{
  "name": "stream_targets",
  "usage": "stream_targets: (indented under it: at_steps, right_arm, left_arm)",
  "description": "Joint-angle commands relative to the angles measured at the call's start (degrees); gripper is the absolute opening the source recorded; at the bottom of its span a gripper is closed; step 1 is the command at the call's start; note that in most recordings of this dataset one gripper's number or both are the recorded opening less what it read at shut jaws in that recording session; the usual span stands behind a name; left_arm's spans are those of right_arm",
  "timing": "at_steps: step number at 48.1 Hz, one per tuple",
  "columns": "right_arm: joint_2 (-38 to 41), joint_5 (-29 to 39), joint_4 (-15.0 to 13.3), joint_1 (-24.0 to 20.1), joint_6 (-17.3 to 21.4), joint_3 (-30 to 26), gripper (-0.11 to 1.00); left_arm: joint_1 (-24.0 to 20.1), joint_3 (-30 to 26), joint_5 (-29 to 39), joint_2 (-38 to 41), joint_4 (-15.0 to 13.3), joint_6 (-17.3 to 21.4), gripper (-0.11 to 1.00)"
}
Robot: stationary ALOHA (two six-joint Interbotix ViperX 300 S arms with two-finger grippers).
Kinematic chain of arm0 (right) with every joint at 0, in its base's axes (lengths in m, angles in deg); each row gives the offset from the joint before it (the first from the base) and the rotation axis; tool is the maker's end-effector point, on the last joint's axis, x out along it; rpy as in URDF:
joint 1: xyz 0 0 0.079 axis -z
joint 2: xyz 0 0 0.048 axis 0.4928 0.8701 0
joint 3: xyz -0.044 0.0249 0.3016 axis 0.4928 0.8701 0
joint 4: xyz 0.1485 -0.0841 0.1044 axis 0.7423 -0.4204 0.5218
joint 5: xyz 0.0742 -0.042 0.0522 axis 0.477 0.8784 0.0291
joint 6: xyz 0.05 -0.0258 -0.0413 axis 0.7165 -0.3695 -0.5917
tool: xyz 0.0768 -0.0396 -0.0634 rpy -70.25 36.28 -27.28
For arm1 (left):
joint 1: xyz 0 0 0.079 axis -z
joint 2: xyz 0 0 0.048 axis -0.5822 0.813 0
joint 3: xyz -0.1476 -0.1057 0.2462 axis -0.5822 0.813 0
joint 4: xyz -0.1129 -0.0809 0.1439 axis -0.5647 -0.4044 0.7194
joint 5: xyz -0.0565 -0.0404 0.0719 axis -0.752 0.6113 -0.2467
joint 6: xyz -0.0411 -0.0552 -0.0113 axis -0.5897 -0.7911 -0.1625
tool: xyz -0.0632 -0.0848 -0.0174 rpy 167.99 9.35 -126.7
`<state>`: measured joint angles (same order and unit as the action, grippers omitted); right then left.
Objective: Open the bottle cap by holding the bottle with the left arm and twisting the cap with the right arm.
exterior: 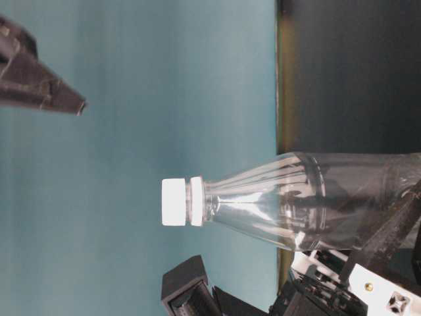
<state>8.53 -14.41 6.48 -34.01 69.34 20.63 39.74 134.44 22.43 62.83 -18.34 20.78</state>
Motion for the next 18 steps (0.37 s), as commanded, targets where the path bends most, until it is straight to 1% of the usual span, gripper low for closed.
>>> stream_targets:
  at_steps: [1, 6, 10, 18]
  right_arm:
    - [-3.78, -3.87, 0.09, -1.58, 1.23, 2.46, 0.90]
    - [-7.29, -9.84, 0.09, -2.37, 1.85, 6.42, 0.90]
    - [-9.84, -14.24, 0.09, -2.99, 1.58, 9.76, 0.90]
    - [-14.68, -20.83, 0.09, -3.60, 2.11, 15.21, 0.90]
  left_arm:
    - [0.18, 0.00, 0.18, -0.18, 0.09, -0.09, 0.87]
    - [0.09, -0.09, -0.09, -0.18, 0.09, -0.18, 0.87]
    - [0.09, -0.35, -0.09, -0.18, 0.18, -0.09, 0.87]
    - [0.09, -0.44, -0.18, -0.70, 0.18, -0.18, 0.87]
